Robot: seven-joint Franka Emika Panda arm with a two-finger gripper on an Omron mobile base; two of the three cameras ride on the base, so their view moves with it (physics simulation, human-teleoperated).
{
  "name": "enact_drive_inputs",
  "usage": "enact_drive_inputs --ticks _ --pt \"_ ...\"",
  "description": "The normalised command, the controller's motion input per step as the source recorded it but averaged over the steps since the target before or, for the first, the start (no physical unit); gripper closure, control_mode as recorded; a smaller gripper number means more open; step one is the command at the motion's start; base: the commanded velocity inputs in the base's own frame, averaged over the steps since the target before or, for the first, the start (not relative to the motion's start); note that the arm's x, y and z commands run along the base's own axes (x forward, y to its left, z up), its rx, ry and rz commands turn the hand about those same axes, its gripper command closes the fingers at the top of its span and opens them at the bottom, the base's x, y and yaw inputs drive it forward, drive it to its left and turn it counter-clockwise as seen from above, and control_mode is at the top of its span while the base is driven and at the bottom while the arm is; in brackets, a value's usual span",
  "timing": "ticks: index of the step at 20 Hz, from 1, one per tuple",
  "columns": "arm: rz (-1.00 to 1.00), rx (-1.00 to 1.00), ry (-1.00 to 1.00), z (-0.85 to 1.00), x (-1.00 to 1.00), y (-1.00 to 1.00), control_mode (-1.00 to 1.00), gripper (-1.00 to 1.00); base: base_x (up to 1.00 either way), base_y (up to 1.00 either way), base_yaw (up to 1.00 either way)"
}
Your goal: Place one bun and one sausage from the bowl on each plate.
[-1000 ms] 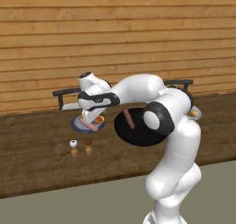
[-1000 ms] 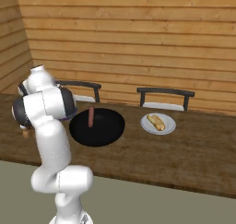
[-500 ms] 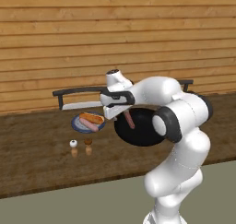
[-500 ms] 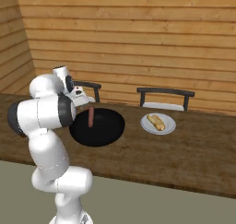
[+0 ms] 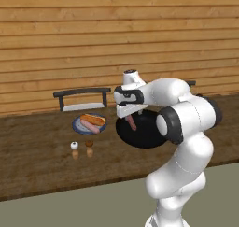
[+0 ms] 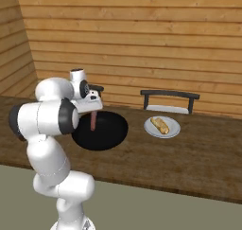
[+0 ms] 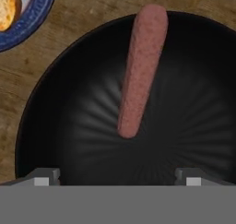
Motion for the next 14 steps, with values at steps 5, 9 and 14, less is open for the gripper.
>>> enact_drive_inputs --ticks 5,9,14 --pt "0.0 0.02 0.0 -0.19 0.44 -0.11 -1.0 -1.0 0.0 0.0 0.0" --pt "0.0 0.0 0.03 -0.28 0.6 0.0 -1.0 -1.0 0.0 0.0 0.0" --pt "0.0 0.0 0.01 -0.31 0.17 0.0 -1.0 -1.0 0.0 0.0 0.0"
